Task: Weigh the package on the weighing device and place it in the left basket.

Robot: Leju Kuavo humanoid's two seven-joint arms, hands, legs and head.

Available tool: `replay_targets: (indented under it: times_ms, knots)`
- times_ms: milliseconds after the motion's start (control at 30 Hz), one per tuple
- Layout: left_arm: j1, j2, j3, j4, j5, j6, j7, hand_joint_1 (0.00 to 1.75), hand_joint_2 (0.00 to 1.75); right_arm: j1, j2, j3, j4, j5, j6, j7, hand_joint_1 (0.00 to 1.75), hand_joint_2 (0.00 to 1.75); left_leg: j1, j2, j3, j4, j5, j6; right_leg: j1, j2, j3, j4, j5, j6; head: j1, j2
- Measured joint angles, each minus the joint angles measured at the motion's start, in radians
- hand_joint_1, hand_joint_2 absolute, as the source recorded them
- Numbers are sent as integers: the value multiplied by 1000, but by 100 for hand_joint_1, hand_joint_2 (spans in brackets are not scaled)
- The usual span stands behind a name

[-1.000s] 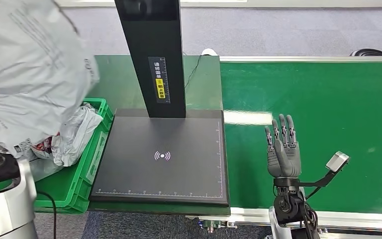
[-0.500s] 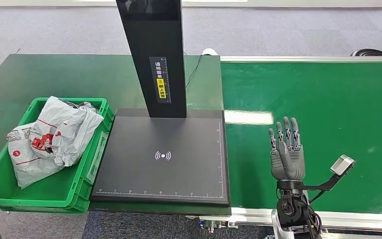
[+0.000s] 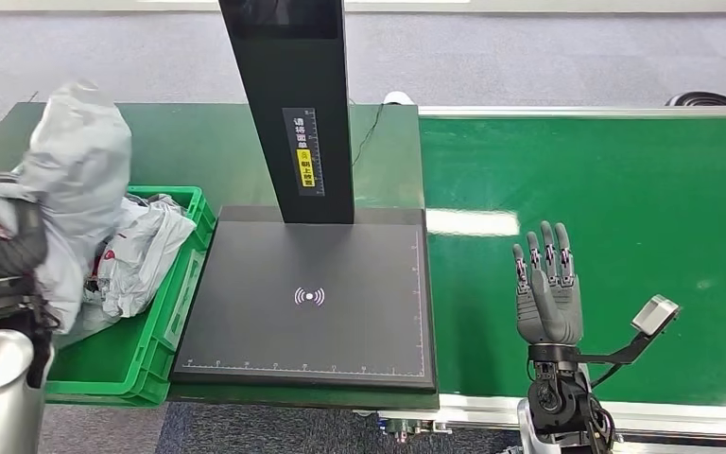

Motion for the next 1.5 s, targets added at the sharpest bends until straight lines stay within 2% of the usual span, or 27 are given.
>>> replay_targets:
  times_ms: [100, 267, 533, 567, 667, 700, 833, 1100, 1333, 1500]
  knots:
    - [26, -7, -68, 29, -56, -23, 32, 175, 175, 1, 1, -2, -9, 4, 0, 6, 0, 175, 0, 0, 2, 0, 0, 0, 0, 0, -1, 0, 0, 0, 0, 0]
    - [28, -24, -147, 99, -116, -37, 62, 175, 175, -1, 5, -7, -18, 8, 0, 17, 0, 175, 0, 0, 2, 0, 0, 0, 0, 0, 0, 0, 1, 0, 0, 0]
    - [15, -26, -164, 141, -103, -33, 58, 175, 175, 12, 5, -12, -36, 9, 0, 20, 0, 175, 0, 0, 3, 0, 0, 0, 0, 0, 0, 0, 1, 0, 0, 0]
    - [14, -26, -163, 142, -101, -33, 58, 167, 175, 14, 5, -13, -38, 9, 0, 20, 0, 175, 0, 0, 3, 0, 0, 0, 0, 0, 0, 0, 1, 0, 0, 0]
    - [13, -24, -162, 148, -98, -32, 56, 38, 175, 15, 5, -17, -40, 9, 0, 20, 0, 175, 0, 0, 3, 0, 0, 0, 0, 0, 0, 0, 1, 0, 0, 0]
    - [13, -24, -161, 149, -97, -30, 54, 2, 175, 16, 5, -18, -40, 9, 0, 20, 0, 175, 0, 0, 3, 0, 0, 0, 0, 0, 0, 0, 1, 0, 0, 0]
    - [13, -13, -138, 147, -63, -9, 44, 0, 175, 17, 5, -19, -40, 9, 0, 21, 0, 175, 0, 0, 3, 0, 0, 0, 0, 0, 0, 0, 1, -1, 0, 0]
    - [10, 4, -9, 106, -4, 31, 9, 0, 175, 35, 4, -22, -43, 7, 1, 14, 0, 175, 1, 0, 2, 0, 0, 0, 1, 0, 0, 0, 1, -1, 0, 0]
    - [3, 40, 114, 79, 125, 25, -20, 0, 175, 55, 4, -32, -57, 6, 2, 13, 0, 175, 1, 0, 2, 0, 0, 0, 1, 0, 0, 0, 1, -1, 0, 0]
    - [23, 54, 169, 42, 162, 14, -25, 0, 175, 55, 4, -36, -57, 8, 2, 13, 0, 175, 1, 0, 2, 0, 0, 0, 1, 0, 0, 0, 1, -1, 0, 0]
